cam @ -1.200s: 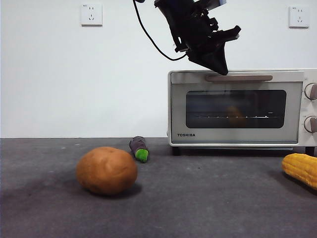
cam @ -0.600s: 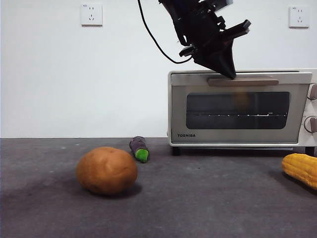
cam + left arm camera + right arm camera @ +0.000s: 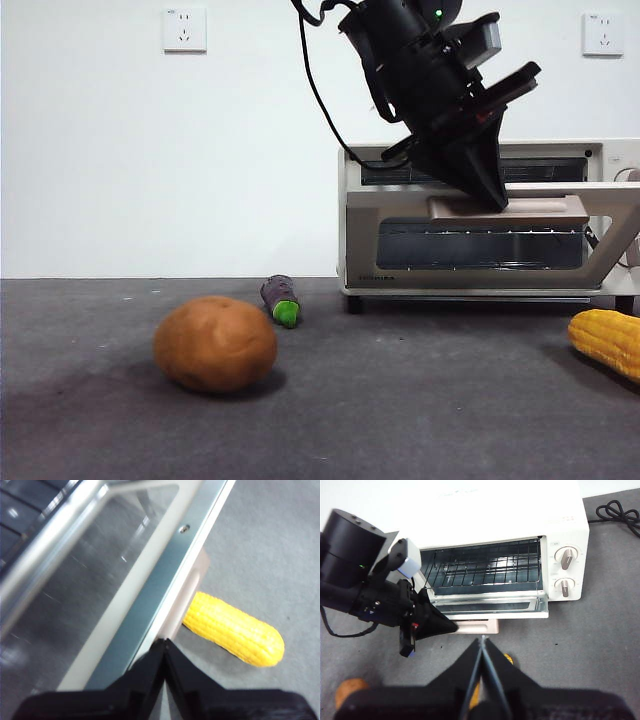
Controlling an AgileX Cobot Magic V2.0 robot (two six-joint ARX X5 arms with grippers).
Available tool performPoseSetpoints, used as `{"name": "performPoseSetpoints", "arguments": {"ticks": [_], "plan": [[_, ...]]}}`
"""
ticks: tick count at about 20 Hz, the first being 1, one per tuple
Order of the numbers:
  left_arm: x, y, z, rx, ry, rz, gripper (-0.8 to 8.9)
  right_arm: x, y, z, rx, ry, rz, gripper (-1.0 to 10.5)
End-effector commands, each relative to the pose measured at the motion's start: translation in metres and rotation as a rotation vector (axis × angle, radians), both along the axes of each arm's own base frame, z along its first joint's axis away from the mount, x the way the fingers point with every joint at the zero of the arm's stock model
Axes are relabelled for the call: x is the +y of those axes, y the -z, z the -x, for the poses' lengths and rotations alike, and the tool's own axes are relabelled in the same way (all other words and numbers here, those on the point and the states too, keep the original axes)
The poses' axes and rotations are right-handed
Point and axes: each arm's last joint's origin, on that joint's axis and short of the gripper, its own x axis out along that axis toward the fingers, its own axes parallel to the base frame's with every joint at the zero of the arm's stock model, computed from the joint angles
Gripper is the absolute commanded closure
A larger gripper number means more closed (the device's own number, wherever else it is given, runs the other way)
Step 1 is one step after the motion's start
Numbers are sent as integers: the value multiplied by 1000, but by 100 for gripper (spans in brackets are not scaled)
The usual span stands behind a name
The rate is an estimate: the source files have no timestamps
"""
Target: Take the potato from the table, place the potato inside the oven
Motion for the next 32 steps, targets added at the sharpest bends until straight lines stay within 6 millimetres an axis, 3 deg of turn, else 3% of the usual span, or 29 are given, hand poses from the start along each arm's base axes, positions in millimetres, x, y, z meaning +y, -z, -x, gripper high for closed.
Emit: {"name": "performPoseSetpoints", "arguments": {"ticks": [1,9,27,32], "plan": [[8,28,-17,11,-96,-83,821,0,-3,5,-7,21,14,946],[9,32,-7,96,-122,-136,821,-1,-12,12,-24,53,31,946],[4,35,9,204,-49,-161,821,-1,-13,12,-24,62,35,946],[4,22,15,307,41,-40,821,-1,-13,12,-25,58,42,946]]}}
